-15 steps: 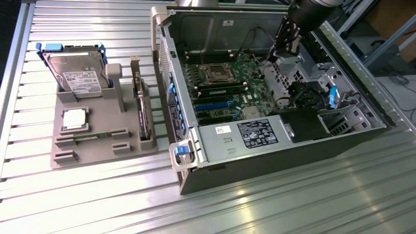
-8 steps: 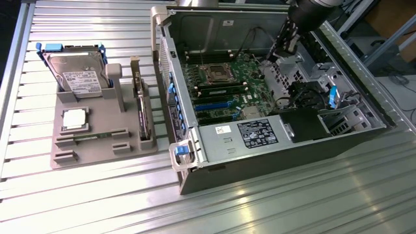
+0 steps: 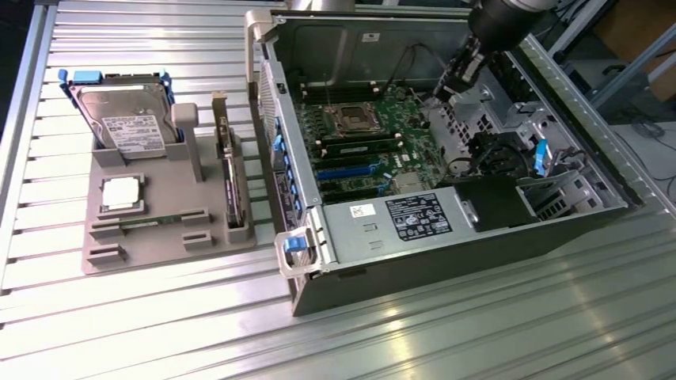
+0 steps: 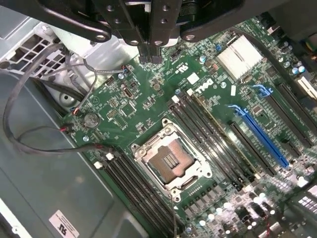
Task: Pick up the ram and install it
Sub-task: 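Press down the ram until it locks into place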
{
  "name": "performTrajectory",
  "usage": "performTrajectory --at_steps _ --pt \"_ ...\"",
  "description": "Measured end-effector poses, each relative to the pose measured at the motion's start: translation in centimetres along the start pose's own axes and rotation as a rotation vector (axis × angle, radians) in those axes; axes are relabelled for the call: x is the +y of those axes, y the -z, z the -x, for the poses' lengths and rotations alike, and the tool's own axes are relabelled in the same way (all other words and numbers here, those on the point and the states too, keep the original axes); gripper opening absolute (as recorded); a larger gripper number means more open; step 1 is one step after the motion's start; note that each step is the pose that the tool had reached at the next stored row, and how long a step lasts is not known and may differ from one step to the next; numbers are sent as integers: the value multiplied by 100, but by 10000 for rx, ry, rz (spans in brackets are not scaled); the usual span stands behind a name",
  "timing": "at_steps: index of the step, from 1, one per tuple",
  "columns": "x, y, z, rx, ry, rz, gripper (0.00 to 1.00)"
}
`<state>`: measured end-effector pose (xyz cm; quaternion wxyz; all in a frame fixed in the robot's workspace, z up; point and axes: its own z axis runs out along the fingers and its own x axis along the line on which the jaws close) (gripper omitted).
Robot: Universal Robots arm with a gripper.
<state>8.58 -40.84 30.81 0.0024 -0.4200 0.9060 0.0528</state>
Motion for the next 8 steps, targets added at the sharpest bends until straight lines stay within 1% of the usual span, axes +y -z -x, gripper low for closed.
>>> performTrajectory --at_steps 2,3,5,7,8 --pt "0 -2 1 -31 -503 -39 11" --pt "-1 -3 1 -37 -750 -65 11" --pt "-2 -4 1 -49 -1036 -92 11" --pt "-3 -6 2 -72 -1503 -133 11" --pt "-3 -7 2 -76 -1606 -142 11"
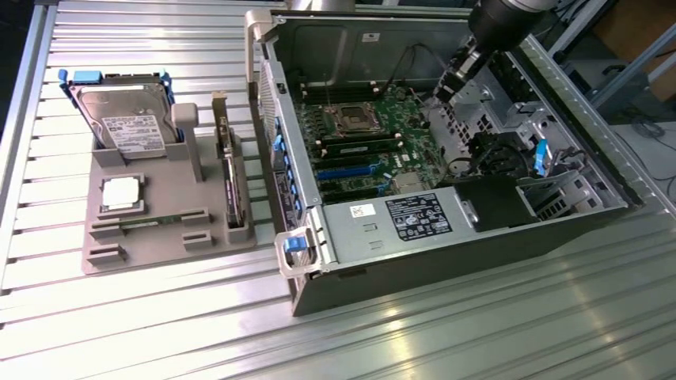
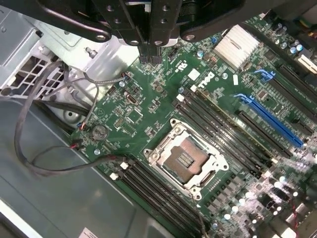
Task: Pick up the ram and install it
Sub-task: 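Press down the ram until it locks into place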
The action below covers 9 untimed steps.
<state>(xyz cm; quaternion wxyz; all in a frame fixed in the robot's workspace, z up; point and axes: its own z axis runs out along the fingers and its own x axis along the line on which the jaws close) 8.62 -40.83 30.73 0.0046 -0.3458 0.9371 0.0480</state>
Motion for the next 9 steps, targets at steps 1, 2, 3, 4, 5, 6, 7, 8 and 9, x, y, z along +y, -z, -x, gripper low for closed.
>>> performTrajectory --at_steps 1,2,3,4,5,6,7,8,9 --pt "0 0 0 -6 -169 -17 11" --pt "-1 -1 0 -13 -325 -31 11" --pt "-1 -2 1 -16 -431 -42 11" --pt "-2 -3 2 -18 -550 -58 11" --pt "-2 -3 2 -19 -682 -77 11" --pt "-4 -4 3 -19 -838 -100 11" --pt "-5 -4 5 -20 -1033 -126 11" --pt "-8 -5 8 -23 -1276 -158 11" --pt "-9 -6 9 -25 -1449 -181 11"
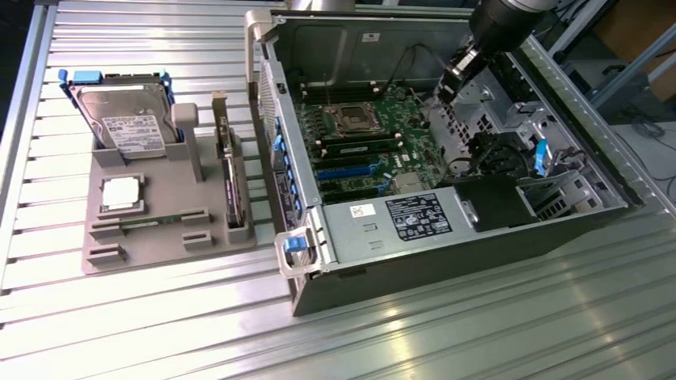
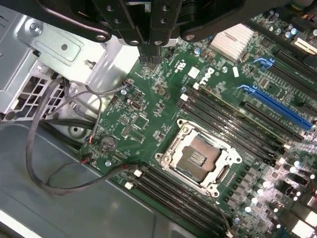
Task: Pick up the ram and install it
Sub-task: 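Press down the ram until it locks into place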
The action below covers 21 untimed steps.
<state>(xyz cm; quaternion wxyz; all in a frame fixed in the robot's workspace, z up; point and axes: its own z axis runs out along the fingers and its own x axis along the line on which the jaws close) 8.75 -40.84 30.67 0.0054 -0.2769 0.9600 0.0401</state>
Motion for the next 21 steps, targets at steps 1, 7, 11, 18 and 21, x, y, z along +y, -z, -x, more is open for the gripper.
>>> performTrajectory --at_steps 1,7,11,18,21 --pt "-2 -1 3 -3 -232 -29 11" --pt "-8 -5 12 -43 -1488 -154 11" --pt "-8 -6 13 -89 -2351 -203 11" --pt "-9 -13 12 -251 -4858 -292 11" --pt "-9 -14 12 -304 -5669 -318 11"
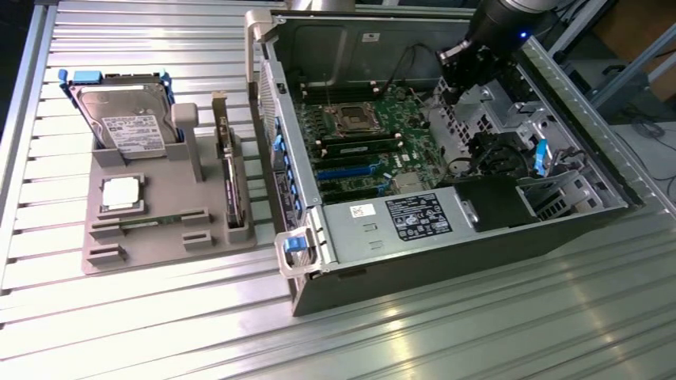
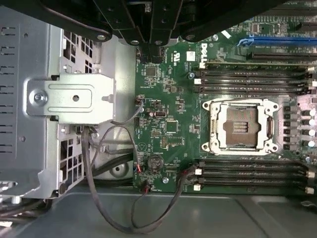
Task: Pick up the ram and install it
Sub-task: 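Press down the ram until it locks into place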
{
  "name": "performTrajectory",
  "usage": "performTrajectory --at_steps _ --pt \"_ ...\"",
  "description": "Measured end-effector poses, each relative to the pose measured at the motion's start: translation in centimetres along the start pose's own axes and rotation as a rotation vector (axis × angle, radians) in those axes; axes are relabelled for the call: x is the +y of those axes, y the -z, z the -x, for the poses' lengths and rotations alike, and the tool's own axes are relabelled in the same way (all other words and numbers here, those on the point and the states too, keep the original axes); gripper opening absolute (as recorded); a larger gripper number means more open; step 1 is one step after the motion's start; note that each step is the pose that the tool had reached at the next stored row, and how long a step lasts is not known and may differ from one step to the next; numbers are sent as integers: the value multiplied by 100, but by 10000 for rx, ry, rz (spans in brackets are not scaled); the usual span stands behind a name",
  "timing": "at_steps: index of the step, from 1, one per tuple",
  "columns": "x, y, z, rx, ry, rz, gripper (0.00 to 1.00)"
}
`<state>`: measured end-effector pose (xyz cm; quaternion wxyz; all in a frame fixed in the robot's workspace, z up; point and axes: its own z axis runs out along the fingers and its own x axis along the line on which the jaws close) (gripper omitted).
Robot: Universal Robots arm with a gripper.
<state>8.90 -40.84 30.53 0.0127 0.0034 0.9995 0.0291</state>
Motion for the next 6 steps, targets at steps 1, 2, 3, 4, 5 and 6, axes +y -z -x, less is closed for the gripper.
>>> performTrajectory --at_steps 1,2,3,4,5,6 --pt "0 0 0 -13 -224 -5 11" --pt "0 0 0 -14 -250 -7 11" --pt "0 0 0 -15 -249 -6 11" --pt "0 0 0 -14 -249 -6 11" --pt "0 0 0 -15 -249 -6 11" --pt "0 0 0 -15 -249 -6 11"
